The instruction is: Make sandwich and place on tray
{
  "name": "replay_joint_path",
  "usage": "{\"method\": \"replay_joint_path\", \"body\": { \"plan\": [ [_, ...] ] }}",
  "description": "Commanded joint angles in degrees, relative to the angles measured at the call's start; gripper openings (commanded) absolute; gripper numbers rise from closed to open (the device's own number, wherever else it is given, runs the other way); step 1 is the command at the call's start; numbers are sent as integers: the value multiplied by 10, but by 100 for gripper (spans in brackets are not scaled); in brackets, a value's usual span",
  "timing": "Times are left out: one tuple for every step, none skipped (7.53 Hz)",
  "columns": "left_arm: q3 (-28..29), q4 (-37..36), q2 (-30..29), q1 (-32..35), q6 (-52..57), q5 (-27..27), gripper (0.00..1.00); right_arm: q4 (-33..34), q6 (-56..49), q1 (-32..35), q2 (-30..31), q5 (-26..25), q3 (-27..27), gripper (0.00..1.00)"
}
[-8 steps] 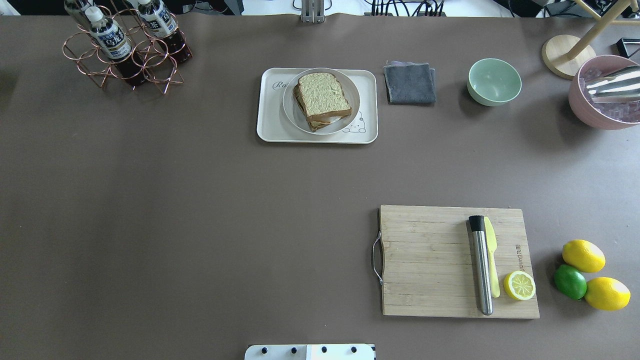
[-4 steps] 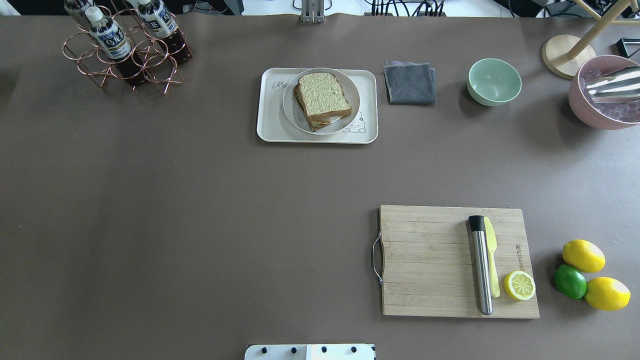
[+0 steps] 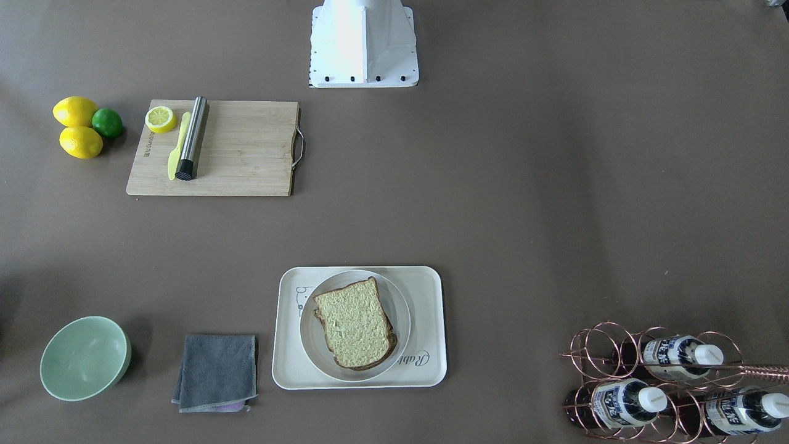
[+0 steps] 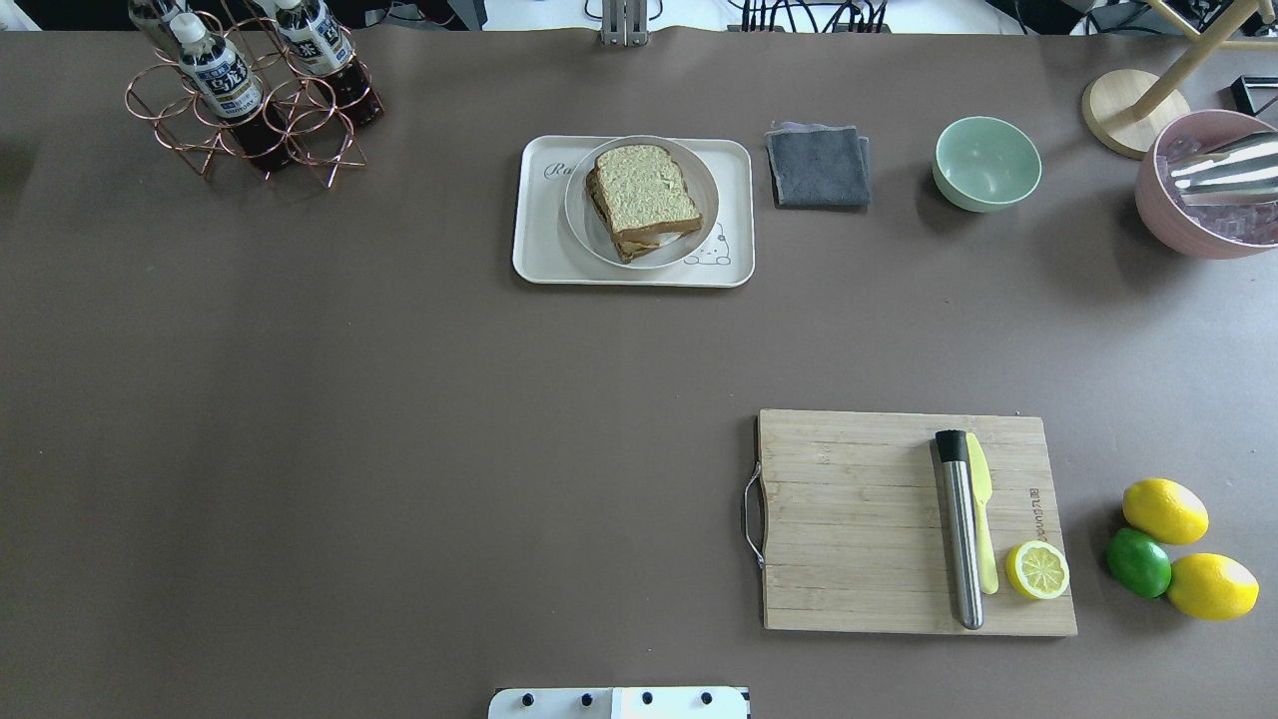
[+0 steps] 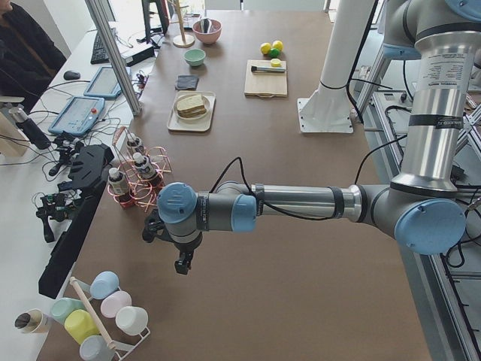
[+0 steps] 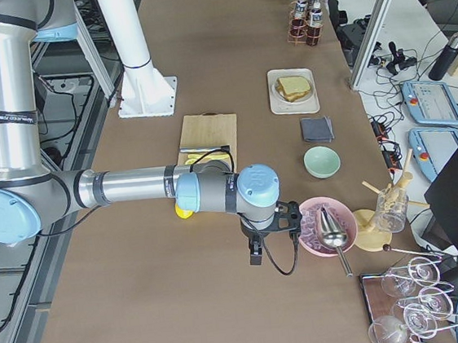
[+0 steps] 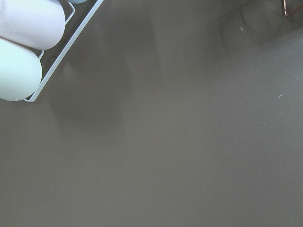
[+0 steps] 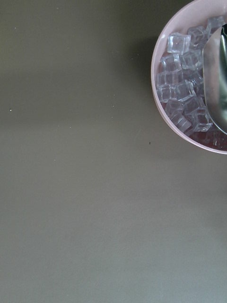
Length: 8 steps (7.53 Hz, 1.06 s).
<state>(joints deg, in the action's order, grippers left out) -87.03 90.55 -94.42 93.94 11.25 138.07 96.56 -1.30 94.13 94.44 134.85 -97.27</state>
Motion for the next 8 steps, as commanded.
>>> {"method": "replay_joint_path", "body": {
  "plan": [
    [0,0,0,1,0,-1,98,-1,-5,-3,0,-1,0,99],
    [0,0,-1,0,0,-1,98,-1,-2,-4,0,-3,0,99],
    [0,1,-2,0,0,-1,98,-1,0,-8,-3,-4,0,99],
    [0,0,-2,0,0,-1,98,-1,2,-8,-7,-2,-1,99],
    [0,0,-2,0,0,0,98,-1,2,-9,-10,-2,-1,99],
    [1,0,-2,0,0,0,98,-1,2,-9,-11,0,-4,99],
    [1,1,-2,0,-1,0,98,-1,2,-9,-12,0,-4,99],
    [2,1,-2,0,-1,0,98,-1,2,-9,-13,0,-4,99]
  ]
}}
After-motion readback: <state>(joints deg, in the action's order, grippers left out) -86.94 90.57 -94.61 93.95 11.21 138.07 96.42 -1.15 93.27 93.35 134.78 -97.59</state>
